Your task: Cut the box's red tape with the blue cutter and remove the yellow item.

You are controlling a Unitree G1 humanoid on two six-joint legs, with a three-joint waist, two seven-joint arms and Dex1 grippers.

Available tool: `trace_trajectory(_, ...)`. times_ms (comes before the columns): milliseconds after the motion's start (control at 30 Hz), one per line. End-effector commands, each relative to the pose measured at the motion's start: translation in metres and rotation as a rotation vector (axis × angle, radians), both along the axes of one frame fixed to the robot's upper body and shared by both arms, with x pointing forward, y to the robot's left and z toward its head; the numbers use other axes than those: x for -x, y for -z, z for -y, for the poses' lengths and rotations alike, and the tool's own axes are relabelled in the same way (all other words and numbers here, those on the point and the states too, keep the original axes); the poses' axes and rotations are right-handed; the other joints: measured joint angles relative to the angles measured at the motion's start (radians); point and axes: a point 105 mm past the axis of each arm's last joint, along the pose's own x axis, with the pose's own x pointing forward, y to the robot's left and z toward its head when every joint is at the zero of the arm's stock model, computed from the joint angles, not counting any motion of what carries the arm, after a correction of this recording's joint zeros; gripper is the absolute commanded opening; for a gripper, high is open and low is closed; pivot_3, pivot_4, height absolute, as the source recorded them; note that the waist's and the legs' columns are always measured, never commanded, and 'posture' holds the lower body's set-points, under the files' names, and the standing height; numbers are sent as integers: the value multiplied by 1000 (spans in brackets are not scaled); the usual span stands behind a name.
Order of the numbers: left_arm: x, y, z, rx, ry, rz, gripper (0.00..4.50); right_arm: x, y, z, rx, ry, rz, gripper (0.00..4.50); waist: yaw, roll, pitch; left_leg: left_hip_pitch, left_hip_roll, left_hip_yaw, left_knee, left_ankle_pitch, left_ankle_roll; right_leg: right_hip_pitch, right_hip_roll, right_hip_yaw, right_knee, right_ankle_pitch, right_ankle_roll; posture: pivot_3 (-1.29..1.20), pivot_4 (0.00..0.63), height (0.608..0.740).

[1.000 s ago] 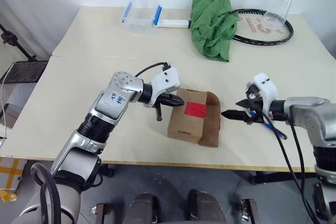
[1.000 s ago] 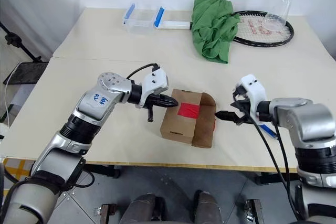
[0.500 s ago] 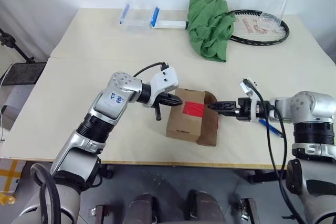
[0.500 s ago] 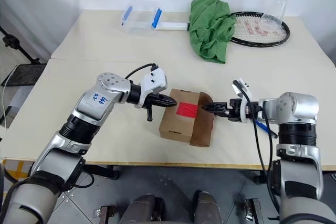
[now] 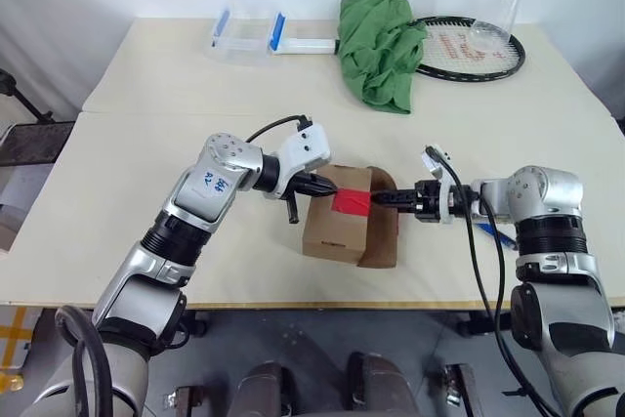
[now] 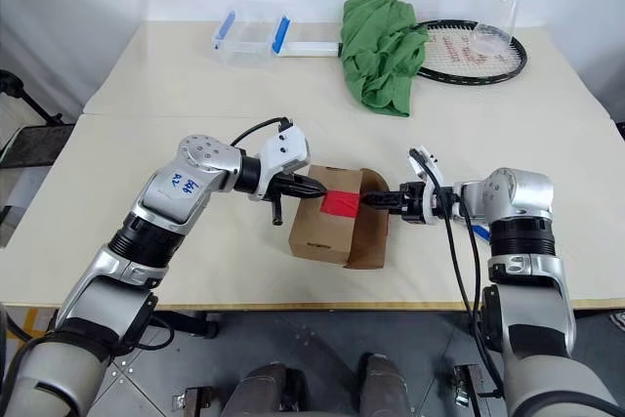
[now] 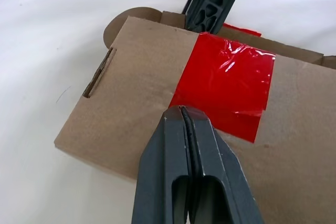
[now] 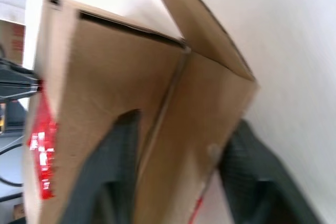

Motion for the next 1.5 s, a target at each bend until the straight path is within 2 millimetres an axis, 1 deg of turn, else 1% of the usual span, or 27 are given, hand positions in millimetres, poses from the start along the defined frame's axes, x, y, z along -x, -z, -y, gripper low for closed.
trace_trajectory(33,1,8,-6,-26,-18,-11,0,1,-21,5,37,36,55,599,2,0,0,0,0,0,0,0,0,0,0,0,0,0,0,0,150,740)
trace_trajectory(67,1,9,-7,-27,-17,-12,0,2,-26,6,59,40,65,240,3,0,0,0,0,0,0,0,0,0,0,0,0,0,0,0,150,740)
trace_trajectory(100,1,9,-7,-27,-17,-12,0,4,-31,6,73,40,75,20,5,0,0,-1,0,0,0,0,0,0,0,0,0,0,0,0,150,740)
trace_trajectory(267,2,10,-8,-18,-23,-8,0,7,-52,3,123,31,162,20,14,0,0,-2,-1,-1,1,0,0,-1,-1,0,0,0,0,0,150,740)
trace_trajectory(433,2,8,-5,19,-35,9,0,14,-91,-5,264,-10,320,20,14,3,2,-2,-1,-1,1,0,0,-1,-1,0,0,0,0,0,150,740)
trace_trajectory(500,2,7,-4,31,-40,16,0,16,-101,-6,299,-14,347,20,15,3,2,-3,-1,-1,1,0,0,-1,-1,-1,0,0,0,0,150,740)
trace_trajectory(533,1,6,-5,34,-47,26,0,17,-111,-8,323,-21,370,20,15,3,2,-3,-1,-2,1,0,0,-1,-1,-1,0,0,0,0,150,740)
trace_trajectory(600,-1,4,-7,42,-62,40,0,19,-124,-12,351,-24,385,20,14,3,2,-3,-1,-2,1,0,0,-1,-1,-1,-1,0,0,0,150,740)
trace_trajectory(700,-4,1,-10,58,-85,56,0,18,-134,-15,400,-9,380,20,14,3,2,-4,-1,-2,1,0,0,-2,-1,-1,-1,0,0,0,150,740)
trace_trajectory(833,-9,-6,-17,81,-122,79,0,17,-139,-22,467,16,377,20,14,2,2,-6,-1,-1,1,0,0,-5,-1,-1,0,0,0,0,150,740)
trace_trajectory(900,-11,-19,-23,134,-136,77,0,16,-139,-29,478,24,376,20,13,3,2,-8,-1,-1,1,0,0,-8,-1,-1,0,0,0,0,150,740)
trace_trajectory(1000,-9,-39,-31,232,-127,42,0,14,-137,-31,539,51,381,20,12,3,2,-13,0,0,1,0,0,-14,-1,-1,1,0,0,0,150,740)
trace_trajectory(1067,-4,-57,-36,326,-104,-5,0,13,-134,-30,606,62,385,20,11,3,2,-14,0,0,1,0,0,-15,-1,-1,1,0,0,0,150,740)
trace_trajectory(1133,-3,-70,-38,383,-91,-14,0,12,-132,-33,617,63,382,20,12,3,2,-16,0,0,2,0,0,-16,-1,-1,1,0,0,0,150,740)
trace_trajectory(1233,-1,-80,-37,426,-72,-14,0,13,-130,-41,600,56,379,20,13,3,2,-17,0,-1,2,0,0,-16,-1,-1,1,0,0,0,150,740)
trace_trajectory(1300,0,-77,-28,388,-41,-12,0,14,-129,-45,611,47,383,20,13,3,2,-17,-1,-2,2,0,0,-16,-1,-2,1,0,0,0,150,740)
trace_trajectory(1333,1,-70,-21,346,-14,-11,0,14,-129,-45,615,50,383,20,13,3,2,-17,-1,-2,2,0,0,-16,-1,-2,1,0,0,0,150,740)
trace_trajectory(1433,4,-49,-9,239,46,4,0,15,-130,-43,616,61,377,20,15,3,2,-17,-1,-2,2,0,0,-16,-1,-2,1,0,0,0,150,740)
trace_trajectory(1500,8,-44,-2,203,97,-6,0,15,-130,-39,624,77,371,20,14,2,2,-18,-1,-2,2,0,0,-16,-1,-2,0,0,0,0,150,740)
